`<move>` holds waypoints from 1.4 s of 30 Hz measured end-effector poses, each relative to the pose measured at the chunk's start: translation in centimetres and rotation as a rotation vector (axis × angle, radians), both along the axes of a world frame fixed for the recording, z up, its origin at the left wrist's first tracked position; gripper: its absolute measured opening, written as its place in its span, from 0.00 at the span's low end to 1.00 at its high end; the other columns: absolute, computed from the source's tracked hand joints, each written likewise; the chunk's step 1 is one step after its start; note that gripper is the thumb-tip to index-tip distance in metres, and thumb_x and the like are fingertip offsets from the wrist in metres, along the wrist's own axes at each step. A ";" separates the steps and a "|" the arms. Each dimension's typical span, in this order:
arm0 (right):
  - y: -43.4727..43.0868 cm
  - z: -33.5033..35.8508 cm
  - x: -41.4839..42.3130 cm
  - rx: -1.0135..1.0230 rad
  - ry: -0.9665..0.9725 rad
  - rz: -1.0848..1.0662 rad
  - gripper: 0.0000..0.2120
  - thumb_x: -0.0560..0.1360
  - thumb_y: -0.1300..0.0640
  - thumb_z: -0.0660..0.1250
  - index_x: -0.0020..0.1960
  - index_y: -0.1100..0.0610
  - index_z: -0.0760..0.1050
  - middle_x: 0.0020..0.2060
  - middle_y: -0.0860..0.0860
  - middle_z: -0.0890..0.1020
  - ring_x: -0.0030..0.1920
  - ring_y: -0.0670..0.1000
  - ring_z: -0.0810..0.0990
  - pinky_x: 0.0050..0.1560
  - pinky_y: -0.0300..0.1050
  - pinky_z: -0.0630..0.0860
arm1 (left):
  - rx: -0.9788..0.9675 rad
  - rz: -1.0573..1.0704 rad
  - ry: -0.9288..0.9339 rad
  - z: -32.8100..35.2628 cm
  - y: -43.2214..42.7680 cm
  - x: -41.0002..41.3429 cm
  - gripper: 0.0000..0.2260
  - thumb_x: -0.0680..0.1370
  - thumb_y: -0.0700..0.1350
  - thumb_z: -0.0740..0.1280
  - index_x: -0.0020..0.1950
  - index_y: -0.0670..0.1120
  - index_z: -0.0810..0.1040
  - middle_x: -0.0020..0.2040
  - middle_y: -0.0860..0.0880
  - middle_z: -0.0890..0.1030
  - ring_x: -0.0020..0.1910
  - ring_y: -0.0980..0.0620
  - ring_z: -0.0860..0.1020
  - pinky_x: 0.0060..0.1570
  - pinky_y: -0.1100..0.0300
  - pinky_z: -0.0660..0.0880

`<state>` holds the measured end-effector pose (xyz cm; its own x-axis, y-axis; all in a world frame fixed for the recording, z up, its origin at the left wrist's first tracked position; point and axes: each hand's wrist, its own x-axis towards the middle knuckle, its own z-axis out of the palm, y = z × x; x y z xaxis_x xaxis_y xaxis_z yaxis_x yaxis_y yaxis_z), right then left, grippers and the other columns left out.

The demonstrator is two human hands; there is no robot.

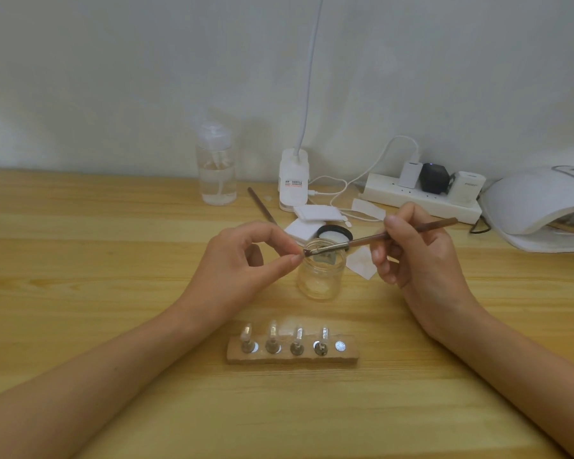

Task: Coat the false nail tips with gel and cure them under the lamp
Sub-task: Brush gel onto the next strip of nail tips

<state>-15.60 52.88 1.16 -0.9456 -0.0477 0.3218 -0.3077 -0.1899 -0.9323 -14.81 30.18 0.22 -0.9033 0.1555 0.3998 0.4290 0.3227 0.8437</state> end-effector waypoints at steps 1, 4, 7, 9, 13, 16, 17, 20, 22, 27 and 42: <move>0.0 -0.1 0.0 0.014 -0.011 -0.020 0.11 0.78 0.55 0.64 0.38 0.54 0.69 0.27 0.51 0.76 0.27 0.47 0.72 0.24 0.36 0.68 | -0.001 -0.001 0.002 0.0 0.0 0.0 0.05 0.73 0.42 0.75 0.40 0.51 0.83 0.38 0.63 0.82 0.26 0.58 0.65 0.30 0.67 0.66; 0.2 -0.1 -0.2 -0.011 -0.026 -0.069 0.13 0.80 0.58 0.63 0.36 0.53 0.69 0.26 0.51 0.76 0.26 0.46 0.71 0.24 0.35 0.67 | -0.007 -0.004 0.011 0.0 0.0 -0.1 0.04 0.73 0.42 0.75 0.41 0.51 0.83 0.40 0.61 0.83 0.26 0.57 0.65 0.30 0.67 0.67; 0.1 0.0 -0.2 -0.030 0.004 -0.012 0.11 0.76 0.53 0.65 0.36 0.52 0.70 0.26 0.51 0.76 0.26 0.46 0.72 0.24 0.35 0.68 | -0.001 -0.007 0.021 -0.1 -0.1 -0.2 0.05 0.73 0.42 0.75 0.41 0.52 0.83 0.41 0.60 0.83 0.26 0.56 0.64 0.31 0.66 0.67; 0.1 -0.1 -0.2 0.001 -0.012 -0.024 0.11 0.77 0.54 0.65 0.36 0.52 0.70 0.27 0.51 0.76 0.26 0.47 0.72 0.24 0.36 0.68 | 0.004 -0.013 0.024 -0.2 -0.1 -0.2 0.05 0.73 0.42 0.75 0.41 0.52 0.83 0.42 0.60 0.83 0.27 0.55 0.64 0.31 0.66 0.66; 0.2 -0.2 -0.4 -0.021 -0.040 -0.059 0.12 0.79 0.56 0.64 0.37 0.54 0.69 0.26 0.50 0.75 0.26 0.46 0.71 0.24 0.35 0.67 | 0.006 -0.013 0.038 -0.2 -0.2 -0.3 0.05 0.72 0.43 0.75 0.40 0.53 0.83 0.40 0.59 0.82 0.26 0.56 0.63 0.30 0.69 0.64; 0.0 -0.1 -0.3 -0.022 -0.016 0.018 0.10 0.75 0.51 0.66 0.36 0.52 0.71 0.27 0.50 0.76 0.26 0.46 0.72 0.24 0.35 0.68 | -0.003 -0.019 0.051 -0.2 -0.1 -0.2 0.05 0.73 0.42 0.75 0.41 0.52 0.83 0.36 0.63 0.81 0.25 0.57 0.62 0.29 0.72 0.63; 0.0 -0.1 -0.3 -0.012 -0.025 0.011 0.11 0.76 0.52 0.66 0.35 0.51 0.71 0.27 0.51 0.76 0.26 0.46 0.72 0.24 0.35 0.68 | -0.007 -0.020 0.056 -0.2 -0.1 -0.2 0.05 0.73 0.41 0.75 0.41 0.51 0.83 0.34 0.64 0.79 0.25 0.58 0.62 0.28 0.72 0.62; 0.1 -0.2 -0.4 -0.027 -0.068 -0.052 0.14 0.79 0.56 0.64 0.35 0.51 0.70 0.26 0.50 0.75 0.25 0.45 0.71 0.23 0.35 0.67 | -0.007 -0.027 0.065 -0.1 -0.1 -0.2 0.04 0.73 0.41 0.75 0.41 0.50 0.83 0.31 0.65 0.77 0.24 0.58 0.62 0.28 0.73 0.62; 0.1 -0.1 -0.4 -0.051 -0.060 -0.030 0.12 0.77 0.54 0.65 0.36 0.52 0.71 0.26 0.50 0.75 0.25 0.45 0.71 0.24 0.35 0.68 | -0.009 -0.033 0.070 -0.1 -0.1 -0.2 0.04 0.73 0.41 0.75 0.41 0.50 0.83 0.31 0.65 0.77 0.25 0.58 0.62 0.28 0.72 0.62; -0.1 -0.1 -0.4 -0.021 -0.054 -0.009 0.13 0.77 0.53 0.65 0.34 0.50 0.72 0.27 0.51 0.76 0.26 0.46 0.72 0.24 0.35 0.69 | -0.038 -0.022 0.092 -0.1 0.0 -0.2 0.06 0.74 0.41 0.74 0.41 0.52 0.82 0.26 0.67 0.74 0.24 0.58 0.62 0.28 0.74 0.61; -0.1 0.0 -0.8 -0.030 -0.043 0.055 0.12 0.75 0.50 0.66 0.33 0.48 0.73 0.27 0.50 0.76 0.26 0.45 0.72 0.25 0.35 0.69 | -0.049 -0.011 0.111 -0.1 0.0 -0.3 0.05 0.74 0.43 0.74 0.42 0.53 0.82 0.26 0.66 0.73 0.27 0.57 0.62 0.29 0.73 0.62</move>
